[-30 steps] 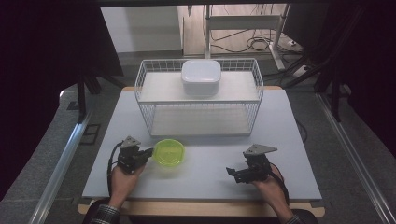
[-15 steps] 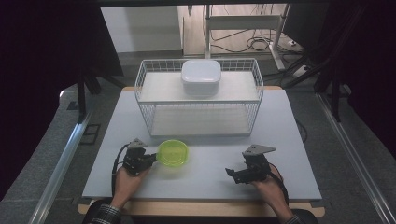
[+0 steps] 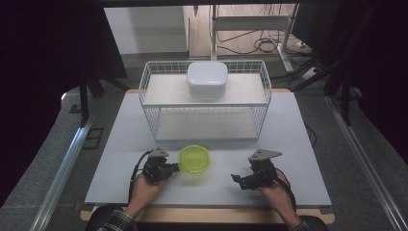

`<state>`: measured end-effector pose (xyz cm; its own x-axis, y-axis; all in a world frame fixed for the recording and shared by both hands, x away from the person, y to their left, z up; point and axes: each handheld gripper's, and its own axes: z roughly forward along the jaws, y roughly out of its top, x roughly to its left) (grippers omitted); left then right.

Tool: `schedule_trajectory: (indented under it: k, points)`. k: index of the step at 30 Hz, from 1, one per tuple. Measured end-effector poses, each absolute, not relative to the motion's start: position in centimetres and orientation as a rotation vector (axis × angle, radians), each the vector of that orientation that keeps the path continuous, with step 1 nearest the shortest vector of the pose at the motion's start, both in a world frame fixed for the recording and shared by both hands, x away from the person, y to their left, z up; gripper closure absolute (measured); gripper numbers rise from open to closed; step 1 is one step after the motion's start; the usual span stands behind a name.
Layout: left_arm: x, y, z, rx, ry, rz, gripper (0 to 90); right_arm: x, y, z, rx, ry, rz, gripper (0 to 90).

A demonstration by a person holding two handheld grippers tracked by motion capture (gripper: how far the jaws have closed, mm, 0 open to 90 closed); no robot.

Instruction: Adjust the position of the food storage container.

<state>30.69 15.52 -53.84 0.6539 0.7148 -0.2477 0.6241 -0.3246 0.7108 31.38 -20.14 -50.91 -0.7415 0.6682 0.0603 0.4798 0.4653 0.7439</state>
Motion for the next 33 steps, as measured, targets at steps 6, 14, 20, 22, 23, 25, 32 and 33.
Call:
schedule_trajectory:
  k: [6, 14, 20, 22, 23, 25, 32, 33]
  points:
    - [30.5, 14.0, -54.1, 2.083, 0.995, 0.128, 88.6, 31.4, -20.1, -51.0, 0.982, 2.482, 1.137, 5.5]
    - [30.3, 13.3, -53.9, 2.117, 0.980, 0.172, 83.6, 31.4, -20.0, -51.1, 0.976, 2.495, 1.135, 5.5]
    - [29.8, 14.7, -53.0, 2.081, 1.003, 0.249, 57.5, 31.4, -20.0, -51.0, 0.977, 2.495, 1.149, 5.5]
    - [29.4, 15.4, -52.7, 2.070, 0.996, 0.282, 47.9, 31.3, -20.0, -51.0, 0.972, 2.495, 1.155, 5.5]
    - [29.4, 15.4, -52.7, 2.070, 0.996, 0.282, 42.9, 31.3, -20.0, -51.0, 0.972, 2.495, 1.155, 5.5]
    - [29.0, 15.7, -52.5, 2.062, 0.991, 0.292, 38.1, 31.3, -20.0, -50.9, 0.967, 2.495, 1.157, 5.5]
    - [28.2, 16.9, -51.8, 2.019, 0.981, 0.331, 11.4, 31.2, -19.9, -51.0, 0.956, 2.503, 1.158, 5.5]
    - [28.0, 17.1, -51.8, 2.014, 0.977, 0.329, 8.6, 31.2, -19.9, -51.0, 0.954, 2.503, 1.160, 5.5]
